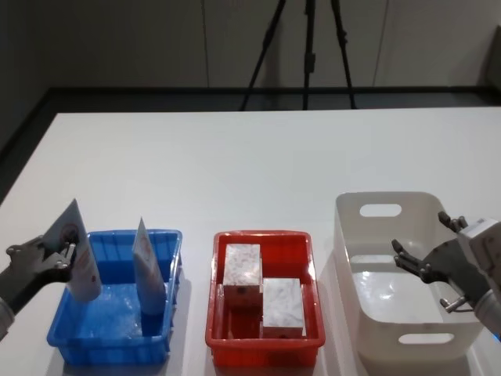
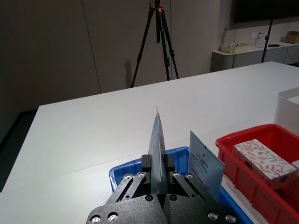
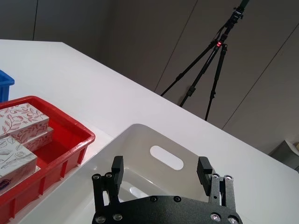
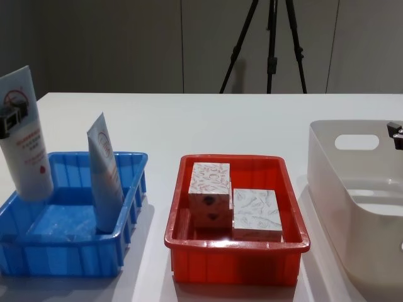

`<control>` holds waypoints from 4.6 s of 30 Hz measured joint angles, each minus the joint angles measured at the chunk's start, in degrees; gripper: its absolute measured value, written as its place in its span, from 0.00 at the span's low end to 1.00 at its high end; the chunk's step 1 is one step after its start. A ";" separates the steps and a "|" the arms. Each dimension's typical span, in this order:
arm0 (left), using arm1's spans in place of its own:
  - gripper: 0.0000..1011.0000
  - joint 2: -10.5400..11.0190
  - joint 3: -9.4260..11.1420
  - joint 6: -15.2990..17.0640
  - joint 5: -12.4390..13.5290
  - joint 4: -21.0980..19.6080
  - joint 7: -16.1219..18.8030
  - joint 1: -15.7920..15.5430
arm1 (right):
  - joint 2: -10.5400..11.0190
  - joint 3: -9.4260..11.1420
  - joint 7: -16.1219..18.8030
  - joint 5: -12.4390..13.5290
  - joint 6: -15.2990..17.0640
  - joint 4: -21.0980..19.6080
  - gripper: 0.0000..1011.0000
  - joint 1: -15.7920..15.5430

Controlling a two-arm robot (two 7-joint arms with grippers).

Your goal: Bimanual collaborative sorting of washing and personal care products

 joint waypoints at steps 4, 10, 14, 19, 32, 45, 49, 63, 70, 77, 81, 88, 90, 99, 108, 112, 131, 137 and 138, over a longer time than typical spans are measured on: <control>0.16 1.04 -0.36 -0.12 -1.77 -0.76 -1.52 0.42 | 0.00 0.00 0.00 0.00 0.00 0.00 0.99 0.00; 0.16 2.88 -0.94 -0.91 -4.28 -1.80 -4.00 1.37 | 0.00 0.00 0.00 0.00 0.00 0.00 0.99 0.00; 0.16 4.08 -1.40 -1.33 -5.52 -2.20 -4.96 2.06 | 0.00 0.00 0.00 0.00 0.00 0.00 0.99 0.00; 0.16 5.62 -2.10 -1.81 -6.81 -2.59 -5.44 2.99 | 0.00 0.00 0.00 0.00 0.00 0.00 0.99 0.00; 0.16 9.15 -3.03 -3.27 -10.44 -4.54 -8.23 5.82 | 0.00 0.00 0.00 0.00 0.00 0.00 0.99 0.00; 0.16 11.47 -0.40 -4.55 -13.15 -6.79 -12.52 6.85 | 0.00 0.00 0.00 0.00 0.00 0.00 0.99 0.00; 0.16 12.03 0.79 -4.85 -13.88 -7.45 -13.64 6.75 | 0.00 0.00 0.00 0.00 0.00 0.00 0.99 0.00; 0.16 13.20 4.54 -5.29 -16.38 -9.32 -17.43 5.60 | 0.00 0.00 0.00 0.00 0.00 0.00 0.99 0.00; 0.16 13.44 6.63 -5.44 -17.19 -9.71 -18.75 4.60 | 0.00 0.00 0.00 0.00 0.00 0.00 0.99 0.00; 0.16 13.53 9.16 -5.58 -18.00 -10.05 -20.20 3.52 | 0.00 0.00 0.00 0.00 0.00 0.00 0.99 0.00; 0.16 13.52 10.42 -5.63 -18.45 -10.14 -21.07 2.84 | 0.00 0.00 0.00 0.00 0.00 0.00 0.99 0.00; 0.16 13.49 12.42 -5.82 -19.13 -10.20 -22.23 1.67 | 0.00 0.00 0.00 0.00 0.00 0.00 0.99 0.00; 0.16 13.47 13.05 -5.89 -19.35 -10.20 -22.57 1.27 | 0.00 0.00 0.00 0.00 0.00 0.00 0.99 0.00; 0.16 13.31 15.62 -6.12 -20.20 -10.06 -24.03 -0.09 | 0.00 0.00 0.00 0.00 0.00 0.00 0.99 0.00; 0.16 13.48 17.76 -6.59 -21.04 -9.75 -25.94 -1.36 | 0.00 0.00 0.00 0.00 0.00 0.00 0.99 0.00; 0.16 13.69 18.73 -6.74 -21.61 -9.74 -26.75 -1.89 | 0.00 0.00 0.00 0.00 0.00 0.00 0.99 0.00; 0.16 14.35 22.59 -6.62 -23.59 -11.73 -27.92 -3.02 | 0.00 0.00 0.00 0.00 0.00 0.00 0.99 0.00; 0.16 13.78 23.96 -6.67 -23.73 -11.65 -27.85 -4.19 | 0.00 0.00 0.00 0.00 0.00 0.00 0.99 0.00; 0.16 13.68 24.16 -6.68 -23.78 -11.62 -27.87 -4.36 | 0.00 0.00 0.00 0.00 0.00 0.00 0.99 0.00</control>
